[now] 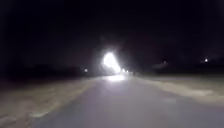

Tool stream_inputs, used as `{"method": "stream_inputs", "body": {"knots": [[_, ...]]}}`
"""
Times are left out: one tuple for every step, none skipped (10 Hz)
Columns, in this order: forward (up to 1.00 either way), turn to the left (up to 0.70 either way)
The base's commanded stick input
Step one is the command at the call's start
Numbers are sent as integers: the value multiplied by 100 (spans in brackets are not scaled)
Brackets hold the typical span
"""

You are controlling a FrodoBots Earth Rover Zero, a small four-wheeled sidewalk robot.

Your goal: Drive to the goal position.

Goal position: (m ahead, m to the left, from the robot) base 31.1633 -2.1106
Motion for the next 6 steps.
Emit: {"method": "stream_inputs", "body": {"knots": [[100,2],[100,2],[100,2],[100,2],[100,2],[100,2]]}}
